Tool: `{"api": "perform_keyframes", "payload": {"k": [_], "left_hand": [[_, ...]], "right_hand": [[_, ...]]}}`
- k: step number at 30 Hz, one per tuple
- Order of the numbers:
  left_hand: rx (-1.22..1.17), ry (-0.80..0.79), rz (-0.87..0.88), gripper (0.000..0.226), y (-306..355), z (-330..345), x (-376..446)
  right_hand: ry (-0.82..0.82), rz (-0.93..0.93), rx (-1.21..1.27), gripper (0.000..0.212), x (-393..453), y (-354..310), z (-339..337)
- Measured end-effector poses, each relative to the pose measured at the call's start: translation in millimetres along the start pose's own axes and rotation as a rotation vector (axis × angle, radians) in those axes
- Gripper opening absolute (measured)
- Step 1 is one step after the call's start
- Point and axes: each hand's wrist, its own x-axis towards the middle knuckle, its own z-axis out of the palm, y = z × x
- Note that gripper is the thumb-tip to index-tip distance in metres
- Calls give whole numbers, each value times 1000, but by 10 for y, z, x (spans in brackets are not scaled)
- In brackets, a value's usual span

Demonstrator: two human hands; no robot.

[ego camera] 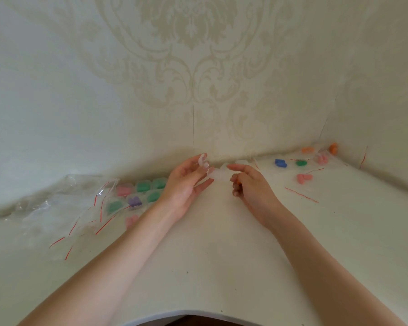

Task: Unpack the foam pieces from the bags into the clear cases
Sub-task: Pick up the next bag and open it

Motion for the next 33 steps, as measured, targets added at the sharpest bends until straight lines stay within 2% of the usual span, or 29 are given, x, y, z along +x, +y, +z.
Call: {"api": "perform_keyframes", "payload": {"k": [3, 5, 9, 15, 18, 24, 29, 33], "left_hand": [[31, 15, 5, 24, -9, 4, 2], [44, 29, -4, 24, -8, 5, -1], [22, 54, -30, 31, -8, 19, -8], [-7, 10, -43, 20, -7, 37, -31], [-22, -21, -55, 15, -17, 60, -49], [26, 34, -60, 4, -45, 81, -58], [75, -8, -68, 19, -76, 63, -60], [152, 9, -92, 15, -73, 68, -76]], "right_hand": [[66, -141, -14, 13, -30, -13, -28], [40, -198, -33, 8, -46, -29, -43], [-23, -198, -86, 3, -73, -29, -45], [-27, -108, -24, 5, -88, -12, 25], [1, -139, -96, 6, -103, 15, 64], [11, -219, -315, 10, -142, -14, 96], [107, -275, -328, 10, -177, -32, 102], [124, -290, -367, 10, -189, -49, 59]]}}
